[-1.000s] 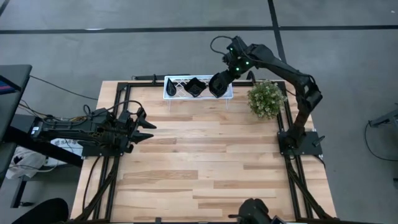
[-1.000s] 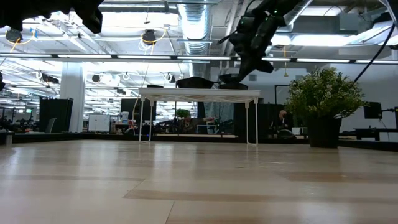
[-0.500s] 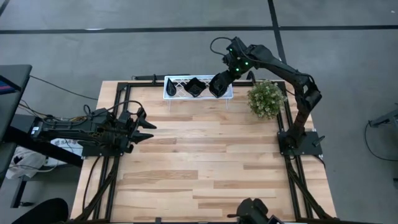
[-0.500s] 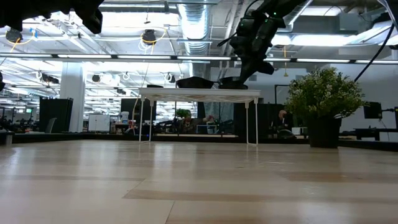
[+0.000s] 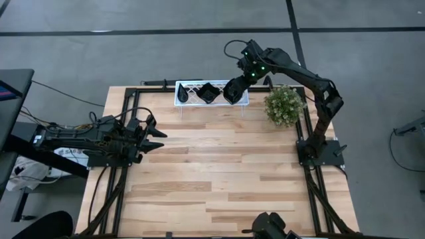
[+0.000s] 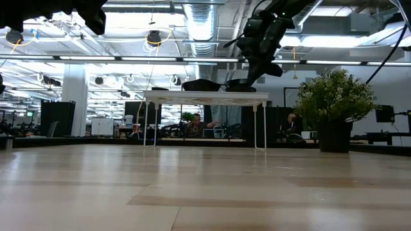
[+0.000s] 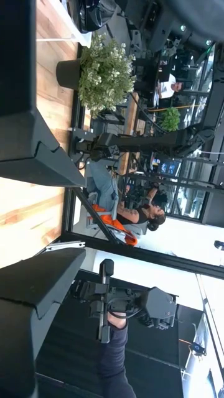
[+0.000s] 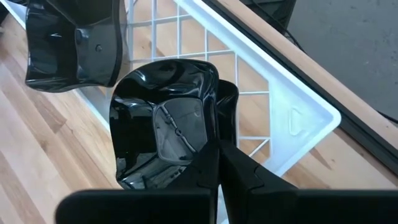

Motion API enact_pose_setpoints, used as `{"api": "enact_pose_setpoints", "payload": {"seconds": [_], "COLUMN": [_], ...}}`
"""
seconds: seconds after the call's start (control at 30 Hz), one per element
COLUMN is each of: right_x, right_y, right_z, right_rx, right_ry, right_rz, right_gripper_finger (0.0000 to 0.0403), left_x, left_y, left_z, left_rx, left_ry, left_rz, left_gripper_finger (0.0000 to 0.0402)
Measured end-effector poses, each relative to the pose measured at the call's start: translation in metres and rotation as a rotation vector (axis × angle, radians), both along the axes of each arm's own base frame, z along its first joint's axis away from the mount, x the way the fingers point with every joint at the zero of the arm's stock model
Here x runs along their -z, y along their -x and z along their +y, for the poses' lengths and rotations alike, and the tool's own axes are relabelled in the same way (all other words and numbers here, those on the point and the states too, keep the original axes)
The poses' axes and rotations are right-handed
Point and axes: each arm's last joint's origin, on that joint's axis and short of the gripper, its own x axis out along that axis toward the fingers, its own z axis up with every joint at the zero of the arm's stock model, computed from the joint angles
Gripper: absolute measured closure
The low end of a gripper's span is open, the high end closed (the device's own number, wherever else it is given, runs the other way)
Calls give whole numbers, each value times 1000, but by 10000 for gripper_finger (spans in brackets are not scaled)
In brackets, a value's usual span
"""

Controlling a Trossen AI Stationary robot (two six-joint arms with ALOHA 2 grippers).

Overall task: Pick & Place Mini shaped plates
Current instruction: Stack the leaf-shaped plate on top of the leaf-shaped plate on the shelf

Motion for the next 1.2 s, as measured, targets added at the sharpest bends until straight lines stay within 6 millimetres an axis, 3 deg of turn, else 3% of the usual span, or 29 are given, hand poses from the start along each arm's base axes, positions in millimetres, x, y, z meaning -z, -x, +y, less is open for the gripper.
{"api": "enact_pose_setpoints", "payload": {"seconds": [0.5, 1.2], "right_x": [0, 1], "right_y": [-3, 0], "right_z": [3, 5], "right_rx": [-11, -52], "right_ry": [2, 3], "right_rz": [-3, 27], "right_gripper_finger": [348, 345], "left_x": [0, 0], "left_y": [0, 0], "left_z": [0, 0], "left_rx": [0, 0], "left_ry": [0, -4], "left_rz": [2, 2], "left_gripper_finger": [229, 229]}}
